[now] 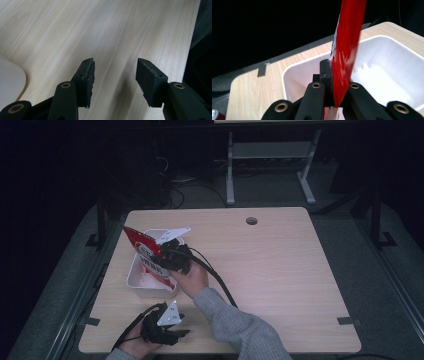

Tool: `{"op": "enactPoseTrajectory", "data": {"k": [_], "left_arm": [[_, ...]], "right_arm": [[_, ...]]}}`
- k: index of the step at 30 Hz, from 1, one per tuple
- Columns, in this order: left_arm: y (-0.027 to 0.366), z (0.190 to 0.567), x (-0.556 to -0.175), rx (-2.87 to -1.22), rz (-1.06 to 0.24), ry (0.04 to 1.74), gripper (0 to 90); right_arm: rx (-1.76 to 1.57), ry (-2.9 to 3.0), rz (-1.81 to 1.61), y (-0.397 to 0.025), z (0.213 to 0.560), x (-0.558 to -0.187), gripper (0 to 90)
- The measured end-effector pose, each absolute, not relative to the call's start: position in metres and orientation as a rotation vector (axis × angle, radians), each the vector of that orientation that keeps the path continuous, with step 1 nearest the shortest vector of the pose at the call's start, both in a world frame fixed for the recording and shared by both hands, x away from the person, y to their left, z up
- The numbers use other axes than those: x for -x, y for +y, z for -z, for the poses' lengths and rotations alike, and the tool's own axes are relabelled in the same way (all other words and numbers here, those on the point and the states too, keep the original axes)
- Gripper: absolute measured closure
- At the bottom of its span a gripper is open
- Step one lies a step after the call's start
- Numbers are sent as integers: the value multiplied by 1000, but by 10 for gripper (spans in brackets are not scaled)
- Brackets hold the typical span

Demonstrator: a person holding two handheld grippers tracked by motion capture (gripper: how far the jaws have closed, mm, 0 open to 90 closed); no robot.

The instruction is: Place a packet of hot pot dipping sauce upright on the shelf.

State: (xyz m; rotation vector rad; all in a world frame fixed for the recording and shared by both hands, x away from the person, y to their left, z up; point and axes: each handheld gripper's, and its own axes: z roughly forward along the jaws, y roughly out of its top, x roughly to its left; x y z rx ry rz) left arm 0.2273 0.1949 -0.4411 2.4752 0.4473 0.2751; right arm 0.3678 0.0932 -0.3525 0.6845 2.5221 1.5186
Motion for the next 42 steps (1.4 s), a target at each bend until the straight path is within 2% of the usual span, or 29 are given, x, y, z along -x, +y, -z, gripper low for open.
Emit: {"op": "enactPoseTrajectory", "data": {"k": [24,34,42], "left_arm": [[194,442,-227,-2483,-273,448,478],[194,442,-227,-2484,-271,445,477],[193,443,-227,-2486,-270,444,476]], "right_arm": [[-675,2643,-1446,81,363,-362,863],[-709,2651,-1465,71,361,-365,679],[-734,2661,-1472,63,362,-367,585]]}}
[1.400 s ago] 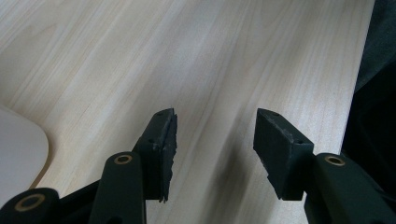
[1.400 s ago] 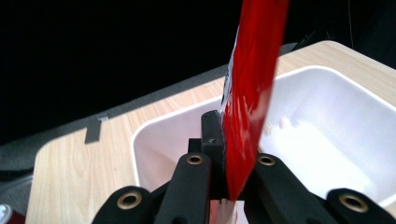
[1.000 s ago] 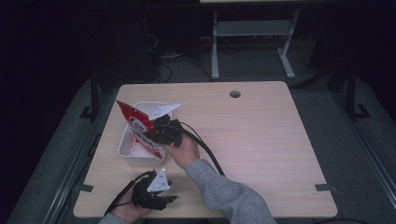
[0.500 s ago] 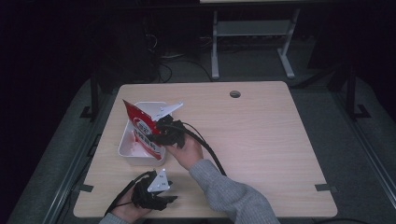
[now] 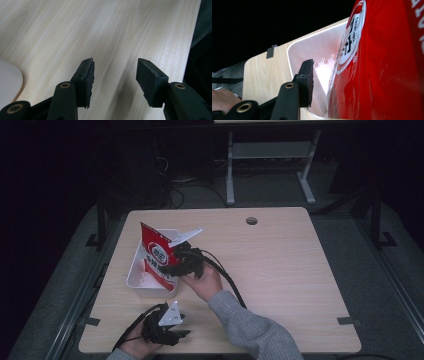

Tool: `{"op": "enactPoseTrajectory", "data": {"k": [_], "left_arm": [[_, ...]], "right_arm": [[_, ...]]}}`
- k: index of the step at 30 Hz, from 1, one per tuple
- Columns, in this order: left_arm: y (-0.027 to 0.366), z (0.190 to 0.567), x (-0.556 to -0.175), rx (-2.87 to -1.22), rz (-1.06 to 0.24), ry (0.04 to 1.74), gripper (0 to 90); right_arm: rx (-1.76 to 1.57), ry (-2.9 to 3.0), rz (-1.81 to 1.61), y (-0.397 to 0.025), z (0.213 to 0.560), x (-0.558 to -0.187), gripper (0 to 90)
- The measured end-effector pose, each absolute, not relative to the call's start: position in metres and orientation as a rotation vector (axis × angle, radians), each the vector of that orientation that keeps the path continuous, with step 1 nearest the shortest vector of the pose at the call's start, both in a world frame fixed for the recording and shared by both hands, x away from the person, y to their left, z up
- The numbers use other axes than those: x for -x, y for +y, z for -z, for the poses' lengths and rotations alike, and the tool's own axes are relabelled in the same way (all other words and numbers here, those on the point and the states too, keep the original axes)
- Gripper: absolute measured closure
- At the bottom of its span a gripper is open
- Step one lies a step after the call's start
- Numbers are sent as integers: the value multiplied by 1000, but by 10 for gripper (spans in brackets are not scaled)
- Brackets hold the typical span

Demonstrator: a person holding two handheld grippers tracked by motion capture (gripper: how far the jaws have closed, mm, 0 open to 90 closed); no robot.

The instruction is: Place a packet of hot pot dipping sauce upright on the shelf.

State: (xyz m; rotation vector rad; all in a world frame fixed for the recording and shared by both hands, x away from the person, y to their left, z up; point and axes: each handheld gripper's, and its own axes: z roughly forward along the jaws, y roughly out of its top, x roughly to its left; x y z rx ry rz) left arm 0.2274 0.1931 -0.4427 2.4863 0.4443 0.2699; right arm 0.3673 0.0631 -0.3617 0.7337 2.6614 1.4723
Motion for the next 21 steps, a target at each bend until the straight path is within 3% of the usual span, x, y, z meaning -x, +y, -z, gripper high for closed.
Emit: {"op": "enactPoseTrajectory", "data": {"k": [21], "left_arm": [[193,441,-227,-2473,-283,443,469]], "right_arm": [[-764,2681,-1511,30,358,-367,475]]}}
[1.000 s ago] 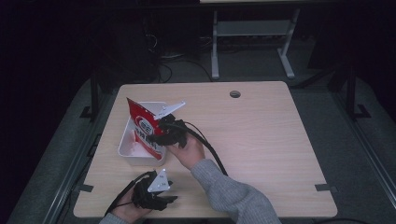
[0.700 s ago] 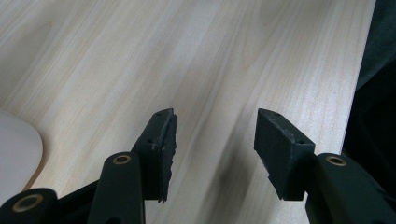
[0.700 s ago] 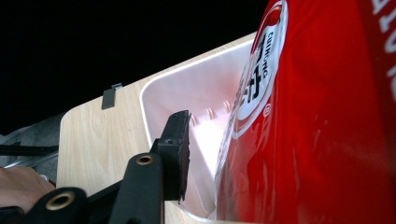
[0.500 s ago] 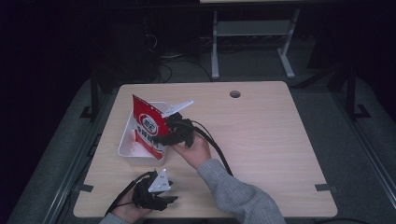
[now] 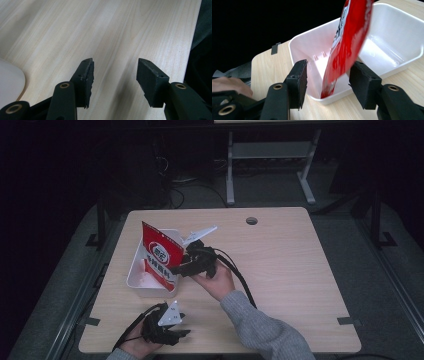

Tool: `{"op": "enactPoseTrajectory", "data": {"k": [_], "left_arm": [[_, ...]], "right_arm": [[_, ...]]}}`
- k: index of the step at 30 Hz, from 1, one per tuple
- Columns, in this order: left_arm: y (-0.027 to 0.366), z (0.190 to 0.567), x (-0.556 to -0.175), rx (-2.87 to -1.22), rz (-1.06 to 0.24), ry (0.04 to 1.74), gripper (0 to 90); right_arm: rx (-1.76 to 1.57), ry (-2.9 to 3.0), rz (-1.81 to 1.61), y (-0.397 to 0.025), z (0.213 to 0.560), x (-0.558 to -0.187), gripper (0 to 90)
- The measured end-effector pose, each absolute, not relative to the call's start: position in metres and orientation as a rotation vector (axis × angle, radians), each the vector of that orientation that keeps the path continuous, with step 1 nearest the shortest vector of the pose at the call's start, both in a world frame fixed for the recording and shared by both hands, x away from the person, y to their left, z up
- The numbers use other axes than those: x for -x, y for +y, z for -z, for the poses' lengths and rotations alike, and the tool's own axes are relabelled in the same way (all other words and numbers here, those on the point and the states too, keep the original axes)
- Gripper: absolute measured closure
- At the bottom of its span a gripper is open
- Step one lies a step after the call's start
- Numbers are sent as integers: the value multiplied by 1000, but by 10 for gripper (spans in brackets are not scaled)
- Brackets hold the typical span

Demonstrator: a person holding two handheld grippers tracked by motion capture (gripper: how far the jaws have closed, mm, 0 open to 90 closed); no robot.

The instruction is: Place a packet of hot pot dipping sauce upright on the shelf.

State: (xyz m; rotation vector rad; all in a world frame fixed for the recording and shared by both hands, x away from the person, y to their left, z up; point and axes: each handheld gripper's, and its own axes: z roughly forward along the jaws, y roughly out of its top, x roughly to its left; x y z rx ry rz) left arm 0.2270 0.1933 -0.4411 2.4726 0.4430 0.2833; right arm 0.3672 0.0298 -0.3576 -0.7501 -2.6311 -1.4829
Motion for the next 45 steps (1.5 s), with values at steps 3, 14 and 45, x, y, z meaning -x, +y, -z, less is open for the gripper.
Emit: {"op": "enactPoseTrajectory", "data": {"k": [3,14,45], "left_arm": [[193,441,-227,-2476,-286,437,468],[193,441,-227,-2474,-293,440,457],[190,441,-228,-2459,-310,440,397]], "right_arm": [[755,-2625,1480,23,357,-366,469],[781,-2606,1460,-5,361,-363,446],[943,-2552,1407,-107,391,-339,416]]}}
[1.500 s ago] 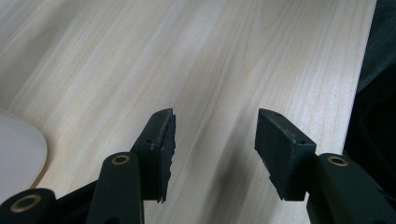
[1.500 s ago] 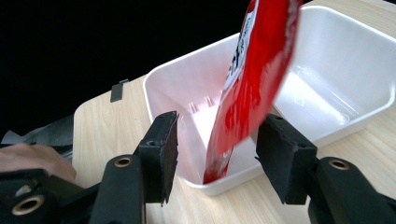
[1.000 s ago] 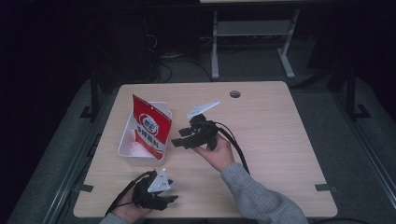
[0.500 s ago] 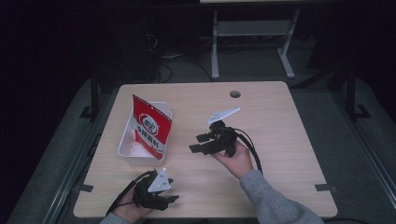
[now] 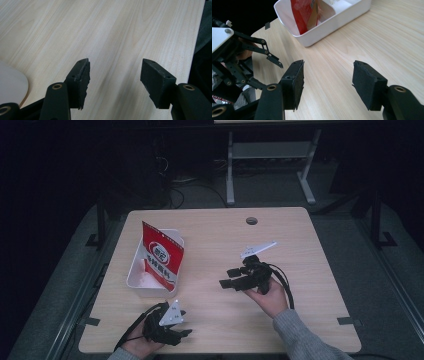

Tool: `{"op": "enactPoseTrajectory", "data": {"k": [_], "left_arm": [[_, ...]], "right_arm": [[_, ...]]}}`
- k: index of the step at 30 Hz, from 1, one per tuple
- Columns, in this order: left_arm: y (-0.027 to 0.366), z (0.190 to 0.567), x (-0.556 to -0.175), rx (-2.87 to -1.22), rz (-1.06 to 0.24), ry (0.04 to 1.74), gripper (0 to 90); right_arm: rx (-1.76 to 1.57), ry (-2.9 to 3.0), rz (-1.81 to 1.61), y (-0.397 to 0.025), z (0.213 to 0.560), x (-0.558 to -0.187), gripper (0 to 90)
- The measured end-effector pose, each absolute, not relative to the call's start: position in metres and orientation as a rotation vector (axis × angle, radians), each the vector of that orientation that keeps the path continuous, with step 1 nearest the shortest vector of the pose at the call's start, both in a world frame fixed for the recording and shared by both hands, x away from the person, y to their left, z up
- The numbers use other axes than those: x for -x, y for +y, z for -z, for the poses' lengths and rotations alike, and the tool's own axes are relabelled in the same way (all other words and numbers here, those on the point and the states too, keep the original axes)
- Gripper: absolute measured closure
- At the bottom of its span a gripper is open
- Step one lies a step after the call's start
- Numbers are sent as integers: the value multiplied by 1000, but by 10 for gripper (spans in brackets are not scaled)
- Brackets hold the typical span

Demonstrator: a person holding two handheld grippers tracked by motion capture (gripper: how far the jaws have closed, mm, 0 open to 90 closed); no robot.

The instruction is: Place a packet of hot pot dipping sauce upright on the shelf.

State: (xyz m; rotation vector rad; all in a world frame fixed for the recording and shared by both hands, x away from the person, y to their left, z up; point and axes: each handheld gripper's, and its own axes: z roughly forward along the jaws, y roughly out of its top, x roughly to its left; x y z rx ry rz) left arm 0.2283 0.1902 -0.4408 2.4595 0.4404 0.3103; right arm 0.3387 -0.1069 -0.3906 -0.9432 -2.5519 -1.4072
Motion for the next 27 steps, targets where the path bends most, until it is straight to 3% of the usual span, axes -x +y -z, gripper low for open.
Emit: {"op": "enactPoseTrajectory", "data": {"k": [27], "left_arm": [[188,440,-229,-2443,-318,444,372]], "right_arm": [[1065,-2543,1394,-166,404,-321,393]]}}
